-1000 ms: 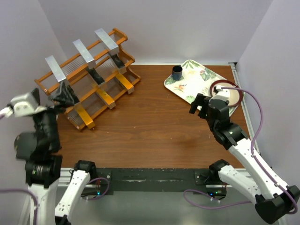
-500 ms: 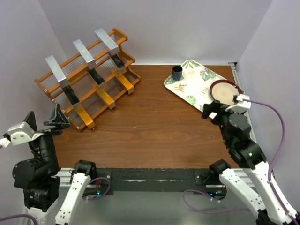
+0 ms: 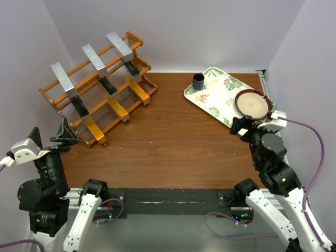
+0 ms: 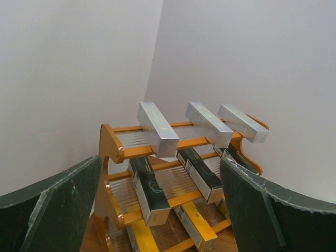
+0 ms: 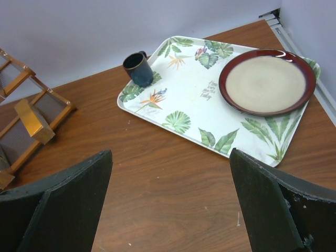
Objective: Place and organize the toothpastes onto the shelf
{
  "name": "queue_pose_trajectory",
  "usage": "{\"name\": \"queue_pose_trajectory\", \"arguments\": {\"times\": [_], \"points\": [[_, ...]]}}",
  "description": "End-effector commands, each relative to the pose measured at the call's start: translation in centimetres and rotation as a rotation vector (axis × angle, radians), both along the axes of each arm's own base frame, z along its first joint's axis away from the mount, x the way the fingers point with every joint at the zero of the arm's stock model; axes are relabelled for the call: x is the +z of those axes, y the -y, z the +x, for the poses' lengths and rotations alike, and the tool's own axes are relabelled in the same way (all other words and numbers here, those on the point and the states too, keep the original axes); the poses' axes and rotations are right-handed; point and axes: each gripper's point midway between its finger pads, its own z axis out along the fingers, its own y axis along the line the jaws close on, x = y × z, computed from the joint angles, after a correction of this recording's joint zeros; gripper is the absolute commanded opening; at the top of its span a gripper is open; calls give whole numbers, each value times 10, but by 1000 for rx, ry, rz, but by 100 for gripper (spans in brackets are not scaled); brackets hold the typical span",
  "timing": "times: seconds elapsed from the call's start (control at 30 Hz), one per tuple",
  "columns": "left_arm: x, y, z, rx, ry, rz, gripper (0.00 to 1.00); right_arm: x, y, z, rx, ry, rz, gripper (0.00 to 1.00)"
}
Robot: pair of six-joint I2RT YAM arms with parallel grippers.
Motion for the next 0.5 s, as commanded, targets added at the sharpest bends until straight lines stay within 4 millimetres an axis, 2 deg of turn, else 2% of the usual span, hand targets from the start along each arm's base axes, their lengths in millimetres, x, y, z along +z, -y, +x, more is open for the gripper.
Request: {"name": "queue_pose_trajectory", "arguments": {"times": [0.0, 0.47], "points": [[8, -6, -8, 30, 37, 4, 100, 8, 5, 3, -34, 27, -10, 98], [12, -2, -10, 8, 56, 32, 100, 9, 8, 2, -46, 29, -14, 98]]}}
